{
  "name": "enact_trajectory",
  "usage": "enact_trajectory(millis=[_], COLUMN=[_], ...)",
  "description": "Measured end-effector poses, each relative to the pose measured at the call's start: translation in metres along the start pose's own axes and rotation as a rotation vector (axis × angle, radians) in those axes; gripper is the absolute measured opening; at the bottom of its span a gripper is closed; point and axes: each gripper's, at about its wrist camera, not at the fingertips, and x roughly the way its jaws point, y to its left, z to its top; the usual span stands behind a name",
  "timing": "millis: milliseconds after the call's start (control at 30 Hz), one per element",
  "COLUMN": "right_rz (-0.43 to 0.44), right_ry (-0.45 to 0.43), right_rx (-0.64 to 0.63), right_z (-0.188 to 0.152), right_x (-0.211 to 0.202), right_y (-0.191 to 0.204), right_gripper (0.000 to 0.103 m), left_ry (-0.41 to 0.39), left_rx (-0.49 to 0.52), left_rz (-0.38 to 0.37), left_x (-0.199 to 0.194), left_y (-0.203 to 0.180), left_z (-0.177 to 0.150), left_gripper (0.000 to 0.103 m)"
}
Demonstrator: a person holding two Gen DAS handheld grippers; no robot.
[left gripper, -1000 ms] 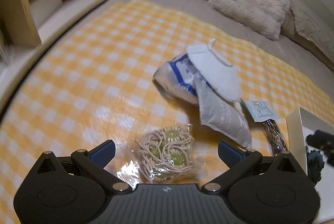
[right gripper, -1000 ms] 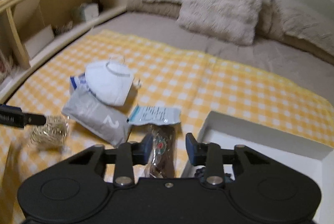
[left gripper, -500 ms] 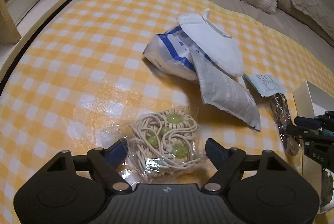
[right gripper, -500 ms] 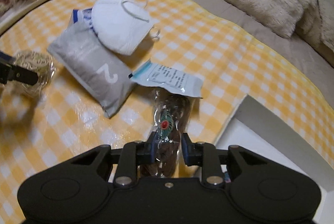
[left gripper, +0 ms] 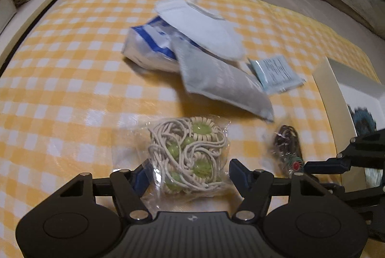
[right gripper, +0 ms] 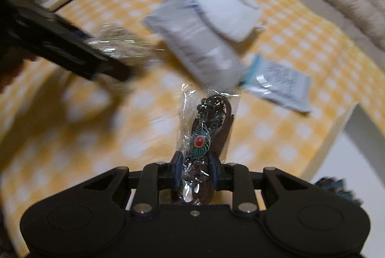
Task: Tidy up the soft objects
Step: 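Carry both clear bags up and over the white tray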
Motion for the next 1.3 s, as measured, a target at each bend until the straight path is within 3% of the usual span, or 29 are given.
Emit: enact_trajectory(millis=[67,200,367,467,533,600,767,1300], right_rz=[0.034,0.04,0.076,0.097,0.078,0.024,0.005,-0.098], right_ry=[0.007,-0.036,-0.017,0.003,0.027,0.055,0.013,-0.282], right_rx=[0.001,0.061,0.142,0.159,0.174,0.195,0.222,0.35], right_z=[-0.002,-0.006,-0.014,-0.014,-0.014,-0.014,-0.011,-0.02], right_x=[-0.005,-0.019,-0.018,-0.012,-0.007,-0.002,-0.013,-0.096], right_y=[0.005,0.002,-0.004,0.0,0.002,0.003,-0.003,-0.024], right_gripper=[0.028,0.06,0.069,0.068,0.062,0.047,0.032,0.029], left_ry=[0.003,0.006,0.015,0.022,0.024,0.024,-0.032,-0.241], left_rx=[0.027,0.039,0.039,0.052,0.056,0.05,-0.009,-0.114], left_rz=[-0.002,-0.015,-0.041,-0.05,-0.055,-0.065,-0.08,-0.136], left_x=[0.0,-0.002,-0.005,-0.006,-0.007,-0.01,-0.025,-0.086], left_y=[-0.007,-0.012,-0.011,-0.015,-0.017,-0.016,-0.01,-0.024], left_z=[-0.004,-0.008,-0.011,-0.015,-0.016,-0.016,-0.011,0.004], left_gripper=[0.069,0.066,0.06,0.059,0.058,0.057,0.056,0.056])
